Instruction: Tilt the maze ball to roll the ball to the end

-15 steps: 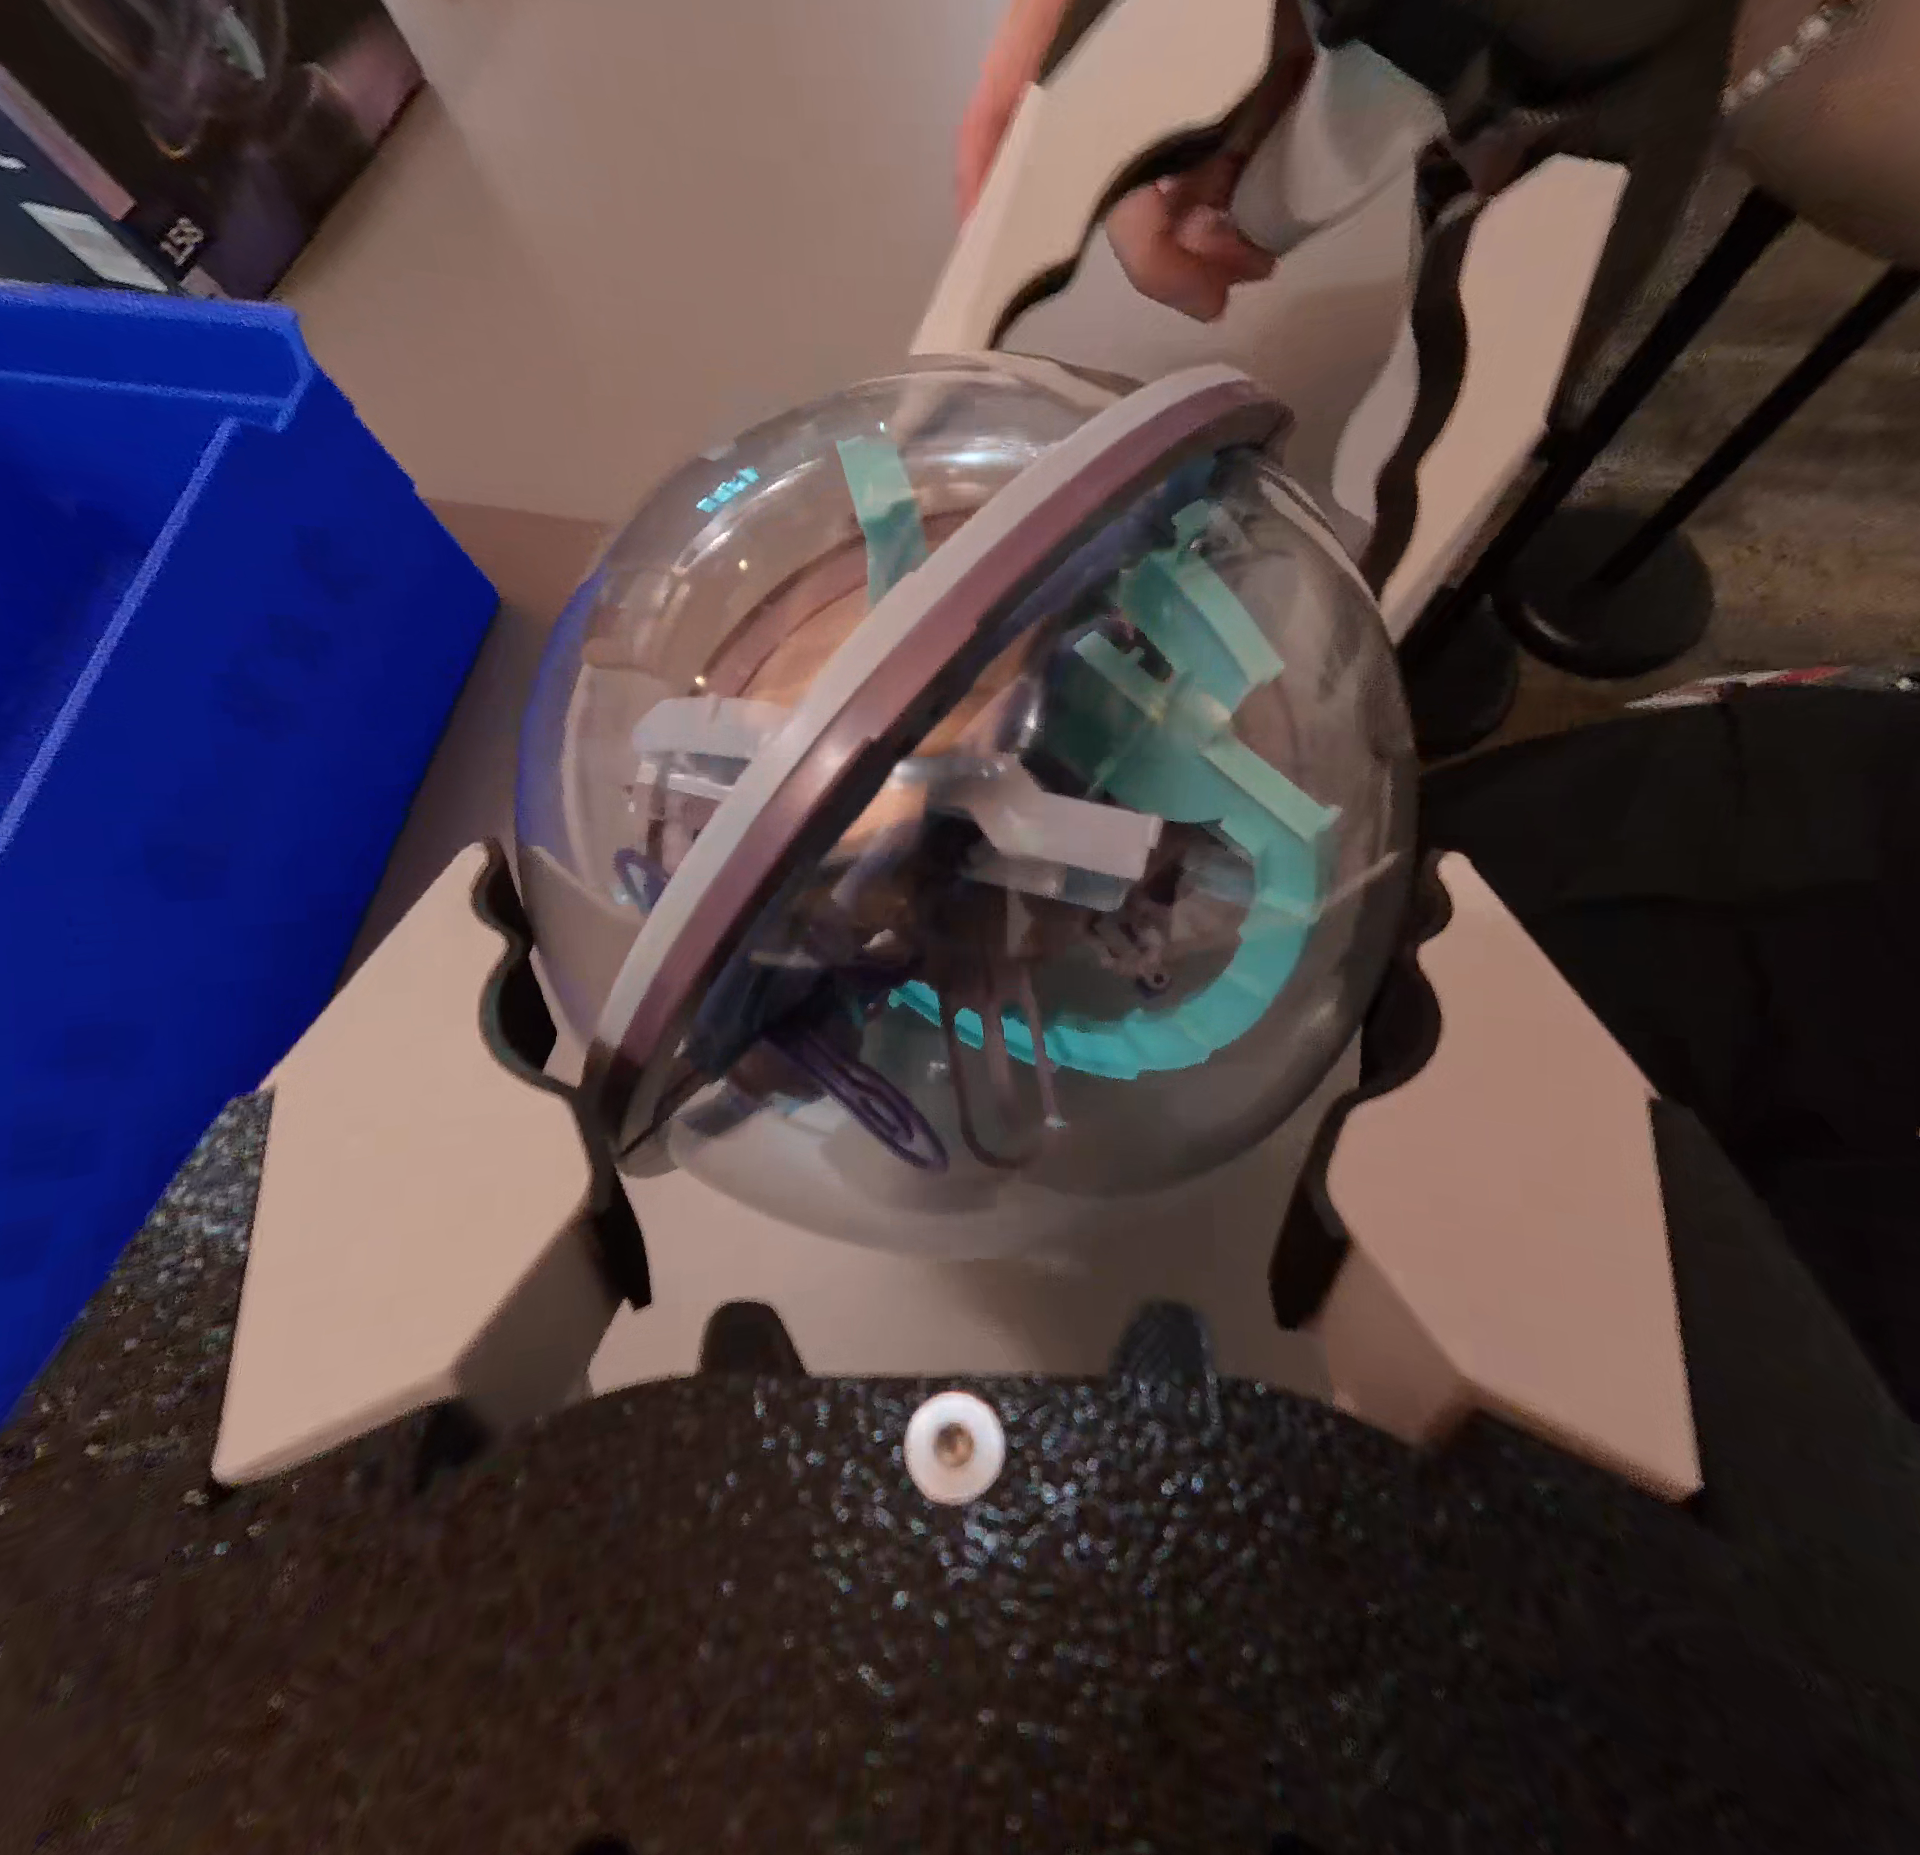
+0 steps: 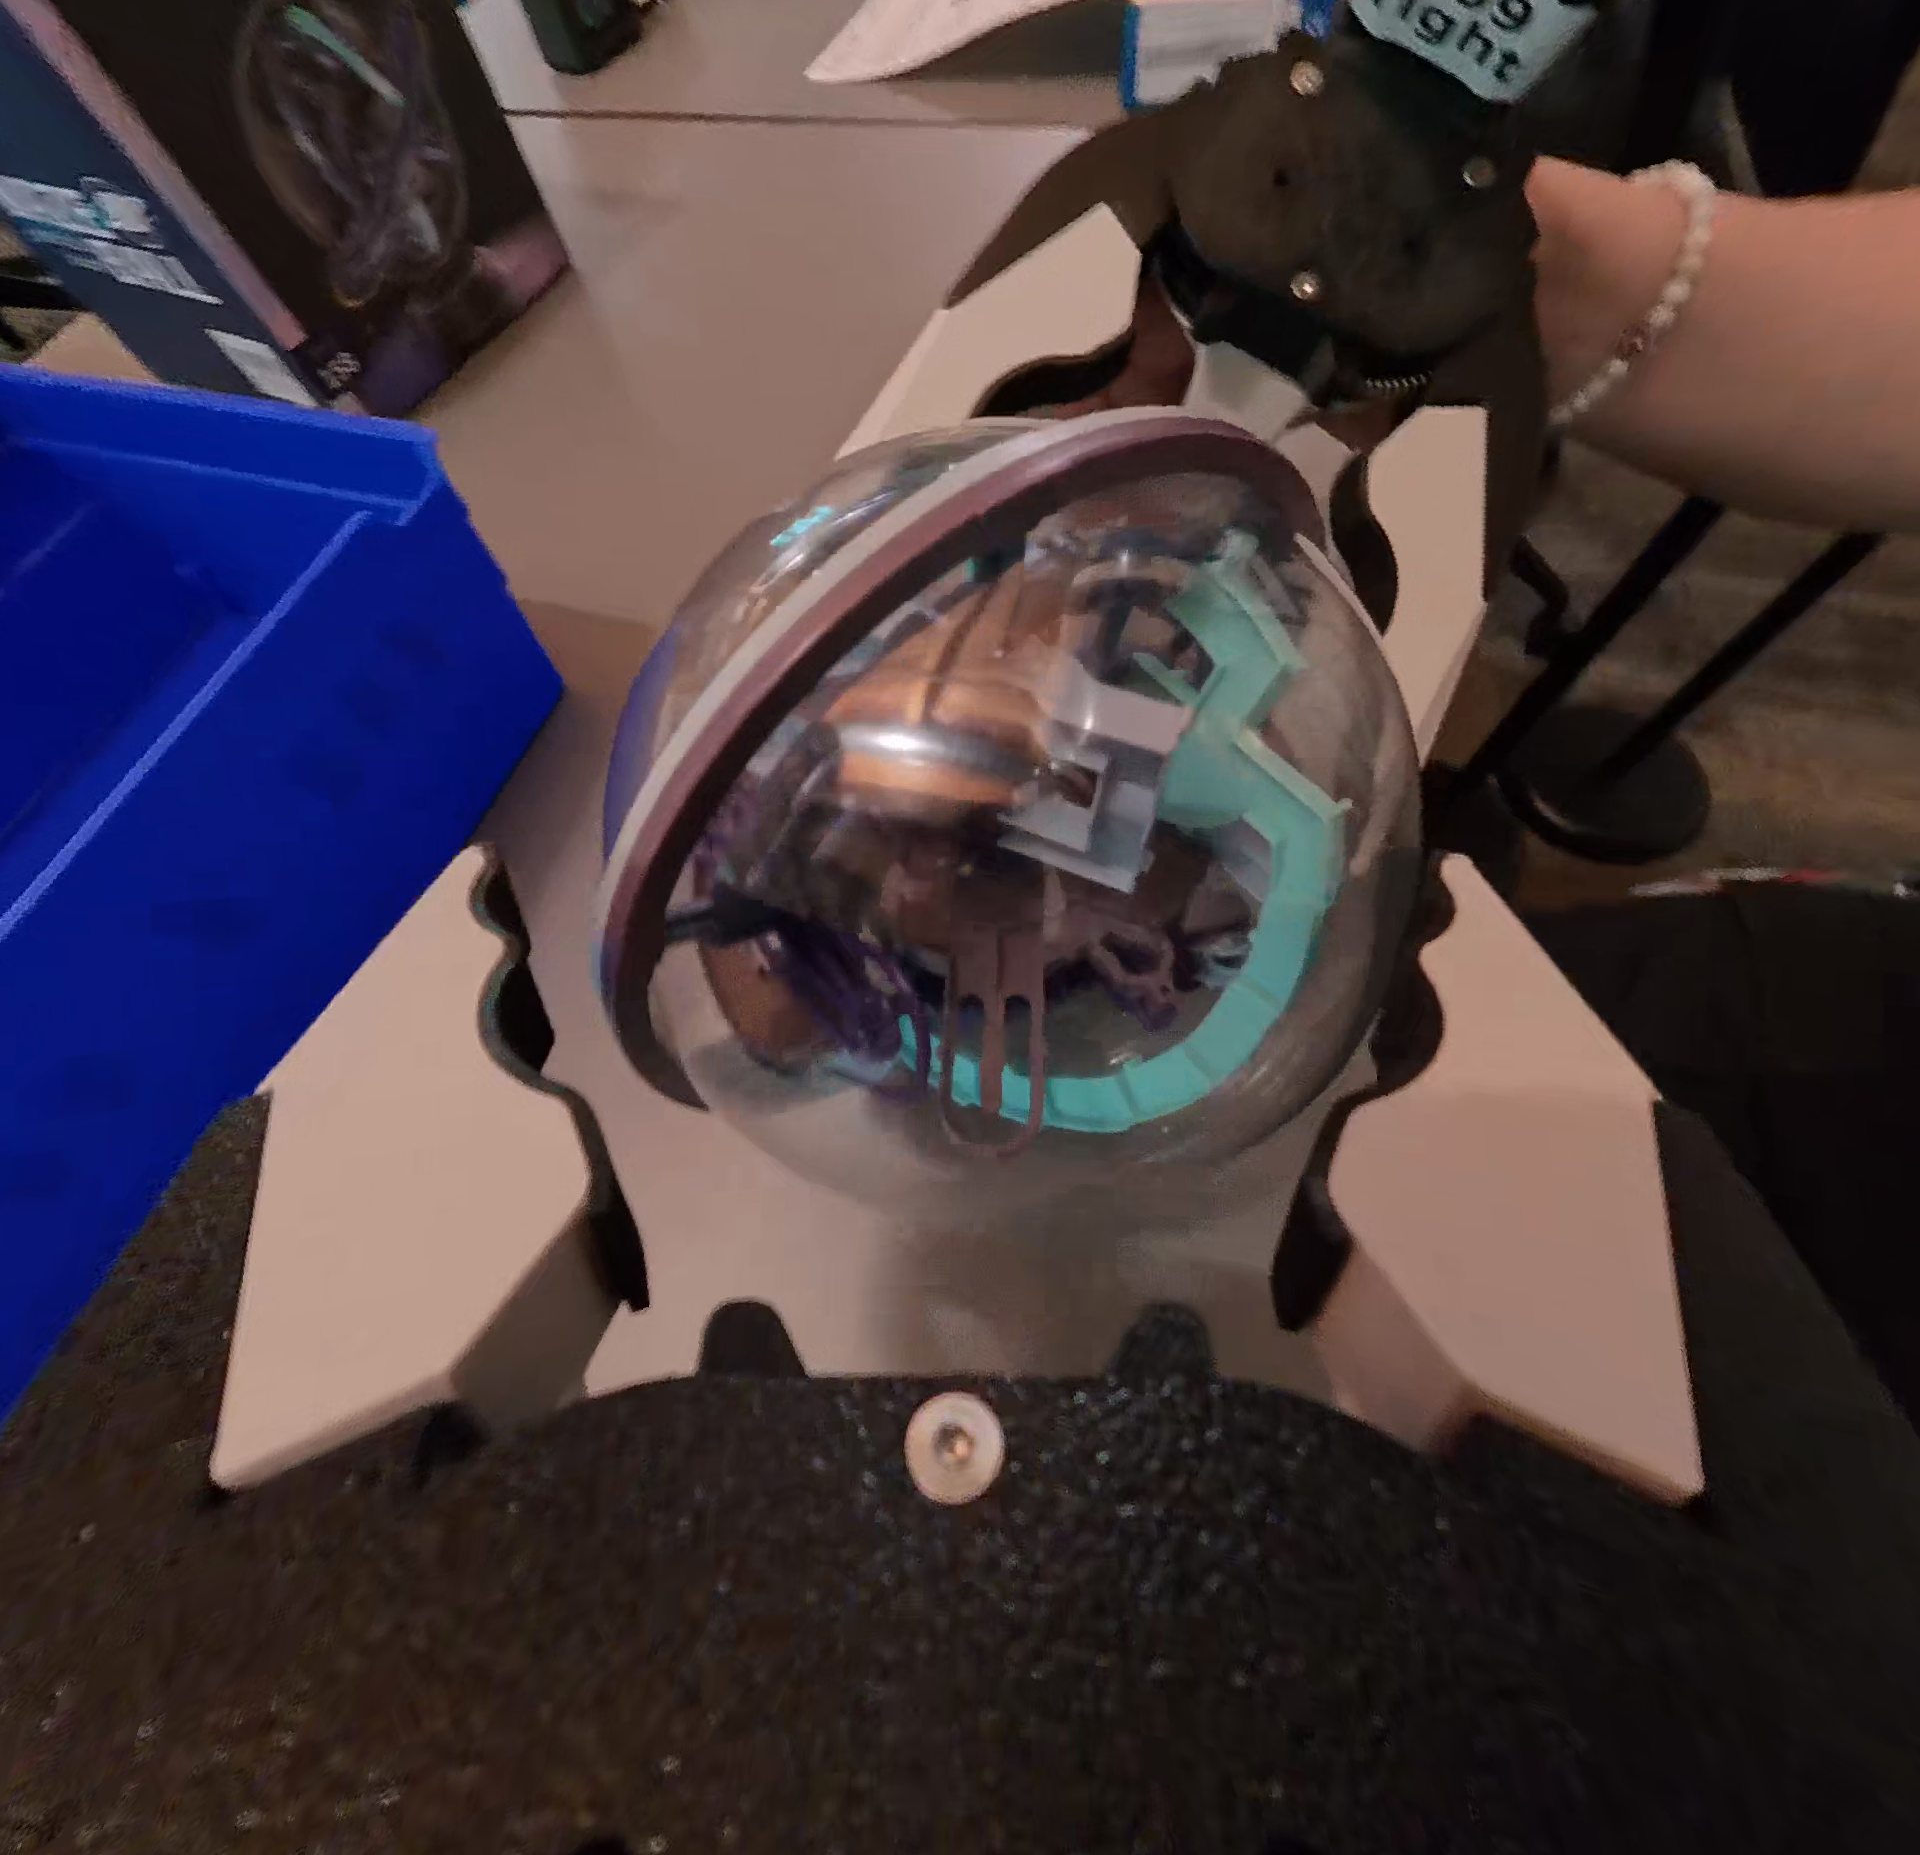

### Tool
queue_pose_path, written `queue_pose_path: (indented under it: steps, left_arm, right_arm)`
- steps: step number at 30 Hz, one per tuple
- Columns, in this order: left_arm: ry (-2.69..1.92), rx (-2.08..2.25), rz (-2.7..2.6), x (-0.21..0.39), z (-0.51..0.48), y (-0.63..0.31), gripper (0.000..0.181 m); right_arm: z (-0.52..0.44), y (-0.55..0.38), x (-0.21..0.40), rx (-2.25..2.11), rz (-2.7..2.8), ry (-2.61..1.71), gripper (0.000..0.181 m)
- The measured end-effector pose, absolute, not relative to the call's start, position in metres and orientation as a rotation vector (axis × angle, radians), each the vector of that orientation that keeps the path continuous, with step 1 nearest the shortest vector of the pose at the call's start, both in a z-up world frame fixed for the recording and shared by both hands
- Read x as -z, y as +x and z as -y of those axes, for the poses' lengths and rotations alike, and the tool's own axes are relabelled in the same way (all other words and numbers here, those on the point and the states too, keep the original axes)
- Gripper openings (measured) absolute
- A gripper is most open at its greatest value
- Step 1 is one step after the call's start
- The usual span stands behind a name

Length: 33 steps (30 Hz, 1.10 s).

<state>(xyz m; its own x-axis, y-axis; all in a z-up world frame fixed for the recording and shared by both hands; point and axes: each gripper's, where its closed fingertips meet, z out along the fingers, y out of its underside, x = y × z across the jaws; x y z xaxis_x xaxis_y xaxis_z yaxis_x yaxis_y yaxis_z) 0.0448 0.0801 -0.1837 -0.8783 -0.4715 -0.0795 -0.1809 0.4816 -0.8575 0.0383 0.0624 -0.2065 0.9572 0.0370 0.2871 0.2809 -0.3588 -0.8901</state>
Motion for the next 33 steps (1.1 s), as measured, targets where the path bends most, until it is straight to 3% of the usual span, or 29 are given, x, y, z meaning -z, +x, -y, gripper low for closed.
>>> queue_pose_path:
  steps: [12, 26, 33]
  left_arm:
    - [-0.716, 1.481, -2.33, 0.189, -0.084, 0.038, 0.146]
    - [-0.529, 1.399, -2.627, 0.19, -0.071, 0.046, 0.146]
    - [-0.426, 1.361, -2.7, 0.195, -0.059, 0.046, 0.145]
  right_arm:
    - [-0.056, 0.04, 0.219, 0.362, 0.036, -1.954, 0.144]
    - [-0.022, 0.043, 0.234, 0.44, 0.116, -2.1, 0.123]
    - [-0.025, 0.048, 0.212, 0.477, 0.387, -2.037, 0.152]
